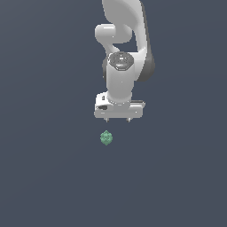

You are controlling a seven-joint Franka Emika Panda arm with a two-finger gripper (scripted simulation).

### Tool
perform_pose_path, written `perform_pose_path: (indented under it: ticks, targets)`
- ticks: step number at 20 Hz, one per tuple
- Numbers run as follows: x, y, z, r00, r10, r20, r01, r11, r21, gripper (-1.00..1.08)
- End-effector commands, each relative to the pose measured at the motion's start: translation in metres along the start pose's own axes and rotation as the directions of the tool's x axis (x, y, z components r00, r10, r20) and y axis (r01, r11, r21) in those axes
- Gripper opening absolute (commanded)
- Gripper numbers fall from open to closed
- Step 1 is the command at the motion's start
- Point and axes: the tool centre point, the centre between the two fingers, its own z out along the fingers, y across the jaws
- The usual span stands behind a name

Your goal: Pick up the object and move it to a goal position.

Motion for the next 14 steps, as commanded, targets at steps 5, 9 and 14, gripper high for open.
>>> perform_pose_path:
  ticks: [5,9,14]
  targets:
    - [0.001,0.004,-0.004,1.0,-0.002,-0.004,0.002,1.0,-0.01,1.0]
    - [0.004,0.013,-0.013,1.0,0.001,-0.011,-0.001,1.0,-0.03,1.0]
    - [0.004,0.014,-0.014,1.0,0.006,-0.013,-0.007,0.999,-0.033,1.0]
